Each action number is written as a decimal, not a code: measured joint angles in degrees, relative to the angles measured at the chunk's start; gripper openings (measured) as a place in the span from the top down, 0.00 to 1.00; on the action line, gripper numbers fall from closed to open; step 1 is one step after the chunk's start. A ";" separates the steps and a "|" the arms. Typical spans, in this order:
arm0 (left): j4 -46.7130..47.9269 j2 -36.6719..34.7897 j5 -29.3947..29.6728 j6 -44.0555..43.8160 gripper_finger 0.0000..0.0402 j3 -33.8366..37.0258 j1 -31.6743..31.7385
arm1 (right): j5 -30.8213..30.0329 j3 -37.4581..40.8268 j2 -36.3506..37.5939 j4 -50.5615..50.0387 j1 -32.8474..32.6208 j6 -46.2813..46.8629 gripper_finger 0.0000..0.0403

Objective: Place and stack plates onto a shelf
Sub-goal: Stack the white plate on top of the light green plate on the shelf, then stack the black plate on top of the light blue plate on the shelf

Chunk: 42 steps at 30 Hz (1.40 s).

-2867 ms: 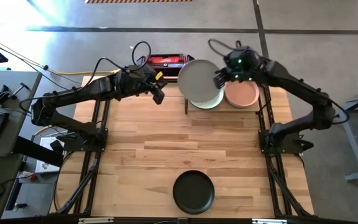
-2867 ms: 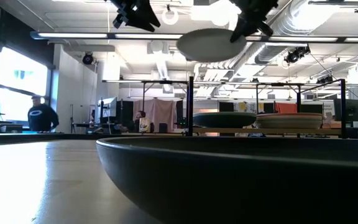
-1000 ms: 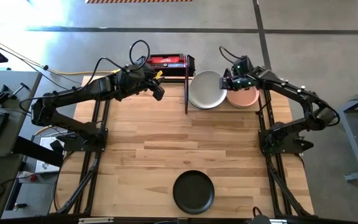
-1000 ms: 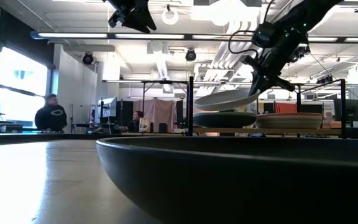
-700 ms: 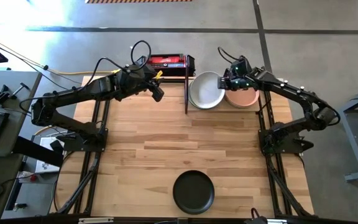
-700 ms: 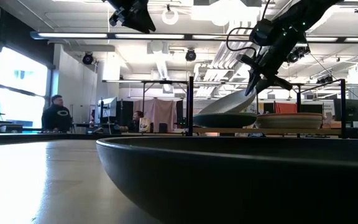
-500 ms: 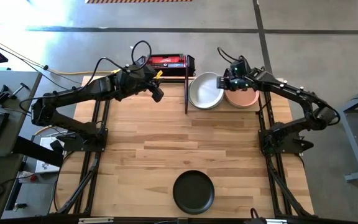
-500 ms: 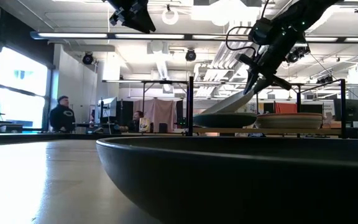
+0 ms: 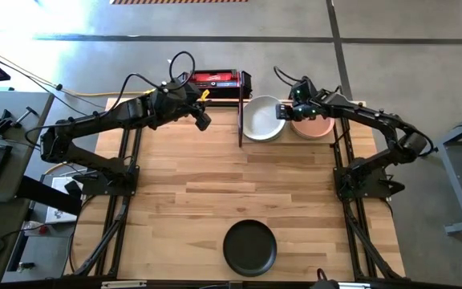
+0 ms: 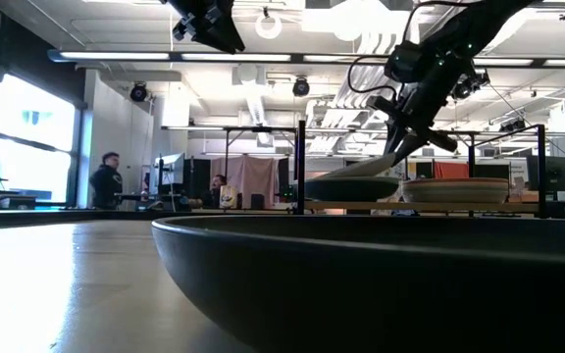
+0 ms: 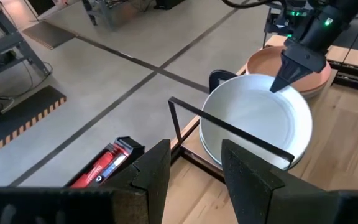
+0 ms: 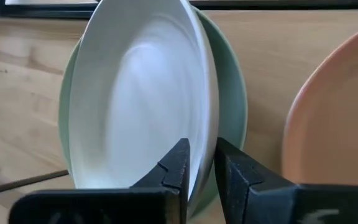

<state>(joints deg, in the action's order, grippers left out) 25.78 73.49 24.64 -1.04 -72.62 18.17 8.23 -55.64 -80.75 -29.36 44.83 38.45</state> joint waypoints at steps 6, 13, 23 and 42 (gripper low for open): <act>0.02 0.00 -0.02 -2.72 0.67 0.00 0.20 | 0.16 0.00 0.09 -0.47 0.12 -1.94 0.83; 0.02 0.00 -0.02 -4.05 0.67 0.00 0.20 | 0.18 -0.41 0.09 -1.12 0.44 -3.07 0.71; 0.02 0.00 0.13 -6.38 0.67 0.00 0.20 | 2.80 -6.53 0.17 -8.68 3.85 -10.85 0.69; 16.33 0.02 1.42 -13.57 0.67 0.04 0.94 | 18.36 -9.01 0.26 -28.70 -7.47 -13.51 0.69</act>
<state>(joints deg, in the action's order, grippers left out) 42.11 73.52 26.07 -14.61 -72.58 19.11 26.59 -64.64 -80.49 -58.05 37.36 24.94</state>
